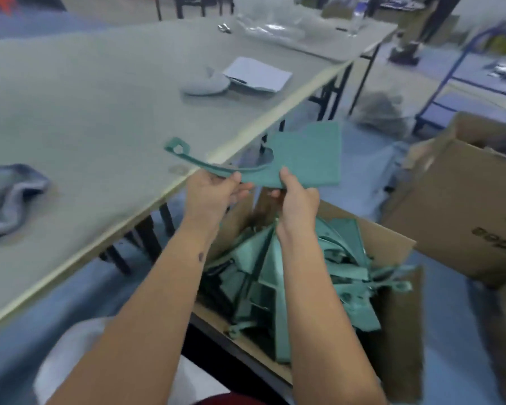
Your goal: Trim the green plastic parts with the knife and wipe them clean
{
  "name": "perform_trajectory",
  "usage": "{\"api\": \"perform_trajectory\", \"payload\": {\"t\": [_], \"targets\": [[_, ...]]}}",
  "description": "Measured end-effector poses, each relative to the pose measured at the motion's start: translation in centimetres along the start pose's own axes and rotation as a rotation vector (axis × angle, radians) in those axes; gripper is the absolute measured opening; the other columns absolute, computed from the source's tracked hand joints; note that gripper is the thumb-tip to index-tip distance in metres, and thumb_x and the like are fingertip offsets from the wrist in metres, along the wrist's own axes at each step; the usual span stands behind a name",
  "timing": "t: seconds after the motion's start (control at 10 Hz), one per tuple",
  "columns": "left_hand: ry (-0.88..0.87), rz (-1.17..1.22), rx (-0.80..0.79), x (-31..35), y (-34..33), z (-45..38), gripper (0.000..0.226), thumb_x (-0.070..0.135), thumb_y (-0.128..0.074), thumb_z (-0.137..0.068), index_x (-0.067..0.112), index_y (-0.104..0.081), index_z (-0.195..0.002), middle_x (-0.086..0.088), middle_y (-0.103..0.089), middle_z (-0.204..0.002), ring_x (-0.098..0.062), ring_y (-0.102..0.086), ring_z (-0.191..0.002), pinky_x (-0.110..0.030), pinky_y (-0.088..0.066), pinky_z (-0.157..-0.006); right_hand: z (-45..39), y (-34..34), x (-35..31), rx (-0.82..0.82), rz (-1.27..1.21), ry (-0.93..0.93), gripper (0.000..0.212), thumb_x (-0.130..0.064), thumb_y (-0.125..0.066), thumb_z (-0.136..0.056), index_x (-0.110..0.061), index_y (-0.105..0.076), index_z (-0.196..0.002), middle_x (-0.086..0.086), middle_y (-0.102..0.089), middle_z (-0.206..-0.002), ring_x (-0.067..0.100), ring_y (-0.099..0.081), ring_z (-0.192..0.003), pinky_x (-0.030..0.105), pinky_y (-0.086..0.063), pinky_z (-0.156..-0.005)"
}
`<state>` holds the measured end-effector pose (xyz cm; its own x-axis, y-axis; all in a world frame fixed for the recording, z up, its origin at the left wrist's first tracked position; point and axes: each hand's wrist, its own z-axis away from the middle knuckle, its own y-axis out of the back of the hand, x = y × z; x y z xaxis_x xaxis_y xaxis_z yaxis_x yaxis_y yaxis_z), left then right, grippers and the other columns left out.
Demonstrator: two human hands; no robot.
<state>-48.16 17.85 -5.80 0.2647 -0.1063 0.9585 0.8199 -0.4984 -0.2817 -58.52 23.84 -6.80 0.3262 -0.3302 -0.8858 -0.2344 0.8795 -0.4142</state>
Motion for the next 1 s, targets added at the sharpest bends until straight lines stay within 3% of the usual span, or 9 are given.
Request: {"api": "perform_trajectory", "payload": {"t": [0.1, 0.3, 0.4, 0.6, 0.7, 0.8, 0.9, 1.0], "targets": [[0.171, -0.004, -0.023, -4.3, -2.1, 0.8, 0.012, -0.002, -0.053, -0.096, 0.006, -0.059, -0.089, -0.012, -0.068, -0.082, -0.012, -0.071, -0.062, -0.019, -0.056, -0.058, -1.7, 5.4, 1.7, 0.092, 0.061, -0.059, 0.017, -0.011, -0.069, -0.085, -0.006, -0.057, -0.095, 0.006, -0.065, -0.083, 0.009, -0.053, -0.044, 0.023, -0.047, -0.048], [0.509, -0.123, -0.044, -8.8, -3.7, 2.7, 0.014, 0.012, -0.048, -0.102, 0.007, -0.061, -0.103, -0.007, -0.074, -0.081, -0.017, -0.072, -0.066, -0.027, -0.061, -0.064, -3.1, 11.4, 5.5, 0.303, 0.088, -0.247, 0.019, -0.012, -0.068, -0.085, -0.007, -0.050, -0.087, 0.005, -0.057, -0.062, 0.010, -0.050, -0.040, 0.024, -0.047, -0.044], [0.652, -0.253, -0.101, -9.8, -4.3, 3.4, 0.017, 0.020, -0.040, -0.105, 0.012, -0.053, -0.113, -0.010, -0.070, -0.094, -0.022, -0.067, -0.074, -0.036, -0.057, -0.078, -3.0, 12.1, 7.1, 0.372, 0.005, -0.354, 0.016, -0.009, -0.064, -0.088, -0.003, -0.050, -0.090, 0.010, -0.054, -0.061, 0.014, -0.048, -0.041, 0.022, -0.046, -0.039], [0.703, -0.426, -0.293, -11.2, -3.9, 3.9, 0.023, 0.033, -0.034, -0.105, 0.026, -0.053, -0.117, 0.002, -0.072, -0.103, -0.019, -0.069, -0.091, -0.029, -0.052, -0.069, -2.4, 11.7, 7.9, 0.514, -0.162, -0.341, 0.019, -0.010, -0.063, -0.089, -0.001, -0.051, -0.101, 0.010, -0.056, -0.066, 0.016, -0.048, -0.044, 0.022, -0.043, -0.039], [0.696, -0.433, -0.290, -11.0, -3.5, 3.6, 0.025, 0.033, -0.036, -0.104, 0.027, -0.057, -0.117, 0.003, -0.073, -0.101, -0.018, -0.070, -0.091, -0.030, -0.053, -0.072, -1.9, 10.8, 8.2, 0.535, -0.162, -0.348, 0.014, -0.014, -0.063, -0.088, -0.002, -0.056, -0.091, 0.007, -0.057, -0.063, 0.017, -0.048, -0.043, 0.023, -0.041, -0.040], [0.710, -0.470, -0.280, -10.3, -3.3, 3.4, 0.025, 0.030, -0.039, -0.103, 0.026, -0.060, -0.115, 0.002, -0.074, -0.098, -0.016, -0.069, -0.080, -0.036, -0.056, -0.084, -0.4, 9.3, 8.3, 0.528, -0.152, -0.375, 0.012, -0.015, -0.055, -0.086, -0.005, -0.061, -0.084, 0.007, -0.065, -0.071, 0.023, -0.059, -0.054, 0.028, -0.045, -0.049], [0.735, -0.504, -0.318, -8.1, -3.2, 2.9, 0.023, 0.027, -0.042, -0.102, 0.022, -0.061, -0.115, 0.001, -0.070, -0.094, -0.016, -0.060, -0.066, -0.034, -0.052, -0.080, 1.0, 7.3, 8.6, 0.500, -0.064, -0.328, 0.010, -0.013, -0.046, -0.088, -0.012, -0.056, -0.087, 0.005, -0.061, -0.079, 0.026, -0.058, -0.066, 0.031, -0.045, -0.057], [0.576, -0.525, -0.362, -5.4, -2.3, 2.2, 0.024, 0.023, -0.043, -0.102, 0.015, -0.063, -0.113, 0.000, -0.060, -0.087, -0.014, -0.049, -0.064, -0.026, -0.039, -0.059, 2.3, 4.7, 8.5, 0.365, 0.127, -0.078, 0.015, -0.011, -0.046, -0.088, -0.018, -0.047, -0.074, -0.001, -0.054, -0.071, 0.020, -0.050, -0.065, 0.031, -0.041, -0.059]]}}
